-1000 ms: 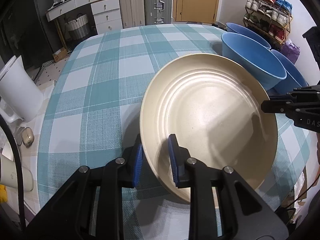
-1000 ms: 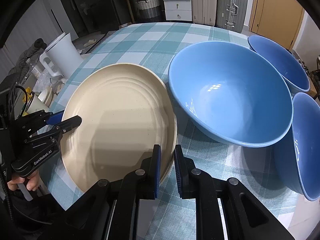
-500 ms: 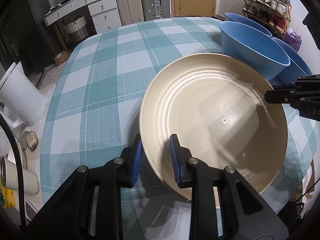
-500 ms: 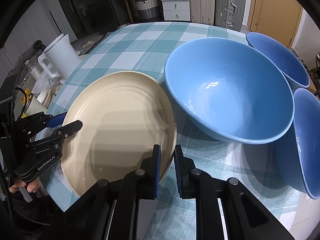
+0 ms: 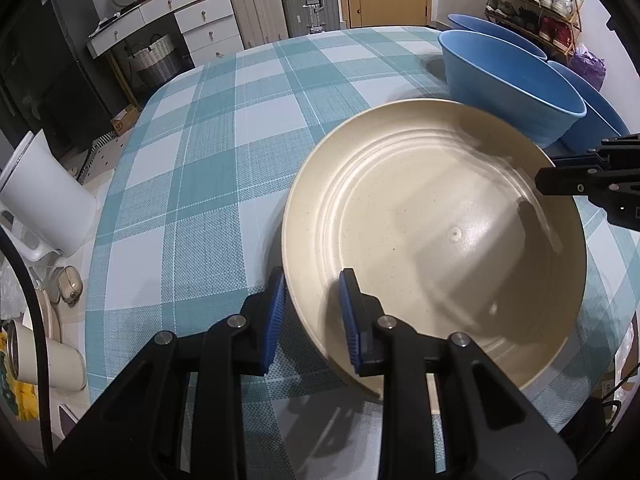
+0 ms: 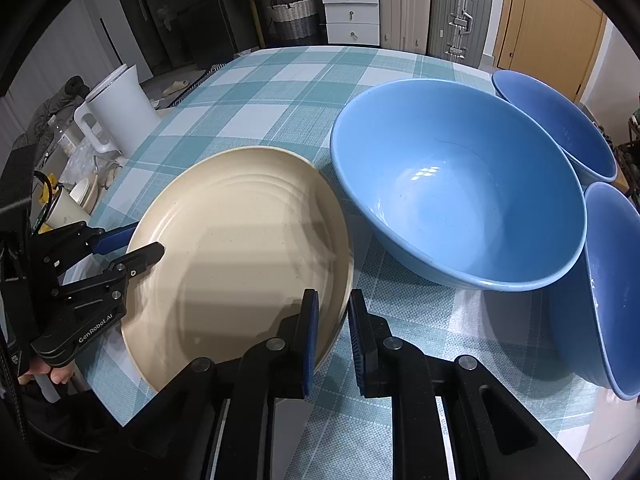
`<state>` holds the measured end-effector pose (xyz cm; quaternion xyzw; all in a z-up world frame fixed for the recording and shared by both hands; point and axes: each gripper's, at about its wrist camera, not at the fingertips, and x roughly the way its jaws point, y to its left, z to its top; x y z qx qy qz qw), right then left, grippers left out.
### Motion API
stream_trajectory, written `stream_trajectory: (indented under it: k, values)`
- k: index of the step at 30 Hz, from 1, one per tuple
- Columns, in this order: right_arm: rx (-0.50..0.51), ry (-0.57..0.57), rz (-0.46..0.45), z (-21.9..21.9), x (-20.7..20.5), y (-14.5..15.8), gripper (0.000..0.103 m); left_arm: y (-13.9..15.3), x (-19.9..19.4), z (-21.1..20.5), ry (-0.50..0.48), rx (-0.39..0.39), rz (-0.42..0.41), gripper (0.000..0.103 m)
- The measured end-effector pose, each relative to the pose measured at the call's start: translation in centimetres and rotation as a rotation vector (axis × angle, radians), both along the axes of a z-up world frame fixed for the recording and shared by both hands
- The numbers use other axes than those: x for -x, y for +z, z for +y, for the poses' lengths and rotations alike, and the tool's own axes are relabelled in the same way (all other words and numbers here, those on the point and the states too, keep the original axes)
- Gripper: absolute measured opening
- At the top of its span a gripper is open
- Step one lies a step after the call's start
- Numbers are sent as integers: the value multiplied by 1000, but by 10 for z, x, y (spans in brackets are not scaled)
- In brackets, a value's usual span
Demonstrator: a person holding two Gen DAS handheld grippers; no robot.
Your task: Organize plates and bowls
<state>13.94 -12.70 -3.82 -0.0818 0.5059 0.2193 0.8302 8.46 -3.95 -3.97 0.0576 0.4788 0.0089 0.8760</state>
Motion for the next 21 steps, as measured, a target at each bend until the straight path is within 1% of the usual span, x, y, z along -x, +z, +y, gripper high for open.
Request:
stream_trajectory:
  k: [4,7,9,13,17,18,20,21]
  values:
    - [-6,-6,10,-1,0,-3,15,1,0,3,4,33,3,23]
    - [-6,-5,11,-2,1,-3,16,1,-2,10,7,88,15,27]
    - [-5,-2,17,-1,1,-4,18,1,-2,14,8,124,21,28]
    - [14,6,14,2,5,-10,19,1,-3,20,19,147,24,29]
    - [18,10,16,2,8,-13,20,7,-1,26,32,180,7,30]
    - [18,10,15,2,9,-13,20,10,0,27,33,193,2,32]
    - [13,6,12,-1,10,-10,23,16,2,30,38,207,-13,40]
    - [10,5,11,-1,10,-9,28,20,4,31,39,212,-26,41]
